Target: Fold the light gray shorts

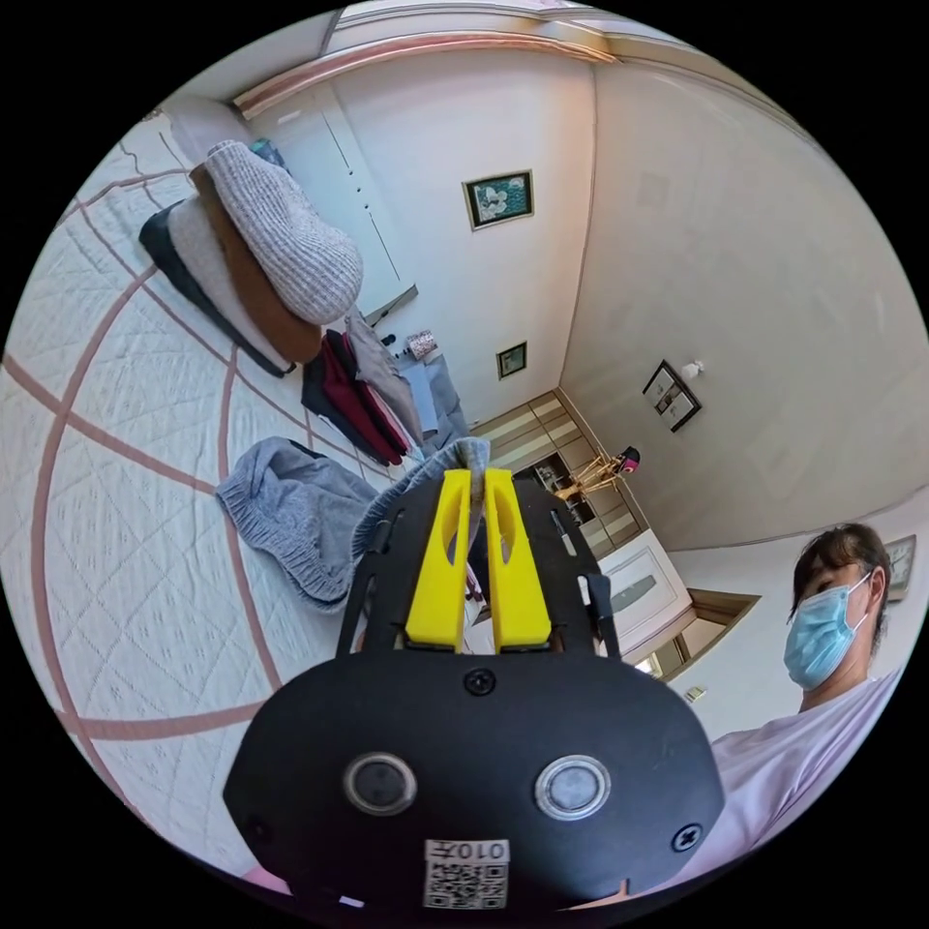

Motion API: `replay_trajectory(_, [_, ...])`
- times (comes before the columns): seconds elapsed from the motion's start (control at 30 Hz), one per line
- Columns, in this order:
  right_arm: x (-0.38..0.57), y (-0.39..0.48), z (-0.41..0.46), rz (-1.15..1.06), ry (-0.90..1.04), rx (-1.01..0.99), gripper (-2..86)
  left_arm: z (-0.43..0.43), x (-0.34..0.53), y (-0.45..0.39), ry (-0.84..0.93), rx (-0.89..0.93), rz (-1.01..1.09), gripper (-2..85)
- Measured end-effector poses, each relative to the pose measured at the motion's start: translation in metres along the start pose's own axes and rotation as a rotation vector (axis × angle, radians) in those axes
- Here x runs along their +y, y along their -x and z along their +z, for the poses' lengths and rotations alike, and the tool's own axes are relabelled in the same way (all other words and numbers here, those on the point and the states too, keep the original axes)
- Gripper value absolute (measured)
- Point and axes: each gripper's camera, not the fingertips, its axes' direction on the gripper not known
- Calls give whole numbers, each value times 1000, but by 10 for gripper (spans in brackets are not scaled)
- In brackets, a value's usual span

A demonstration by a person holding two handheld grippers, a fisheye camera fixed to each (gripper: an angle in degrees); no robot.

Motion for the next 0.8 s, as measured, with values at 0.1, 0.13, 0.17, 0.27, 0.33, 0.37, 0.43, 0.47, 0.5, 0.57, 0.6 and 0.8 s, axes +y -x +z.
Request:
replay_trajectory(0.1, [-1,10,2,-21,41,-13,51,3,-5,-4,-2,14,3,8])
replay_trajectory(0.13, [-1,13,2,-25,46,-9,49,5,-8,-7,2,20,15,8])
replay_trajectory(0.17, [0,19,4,-31,54,11,42,6,-11,-11,6,22,26,7])
replay_trajectory(0.27, [6,34,7,-46,82,104,28,8,-19,-17,7,24,39,7])
replay_trajectory(0.33, [14,37,0,-27,73,168,25,4,-25,-21,2,16,56,6])
replay_trajectory(0.37, [21,33,-12,19,51,226,25,1,-28,-26,1,14,75,6])
replay_trajectory(0.43, [31,20,-42,113,-12,320,25,-4,-34,-39,2,29,129,6])
replay_trajectory(0.47, [39,8,-70,194,-75,383,25,-8,-38,-52,1,43,182,5])
replay_trajectory(0.5, [49,-4,-103,274,-143,426,25,-10,-40,-59,1,51,211,5])
replay_trajectory(0.57, [66,-19,-157,370,-264,461,25,-20,-46,-97,-4,89,367,5])
replay_trajectory(0.6, [79,-24,-191,416,-347,486,25,-23,-47,-108,-4,95,406,4])
replay_trajectory(0.8, [154,-9,-315,485,-670,607,24,-63,-48,-200,72,186,719,3])
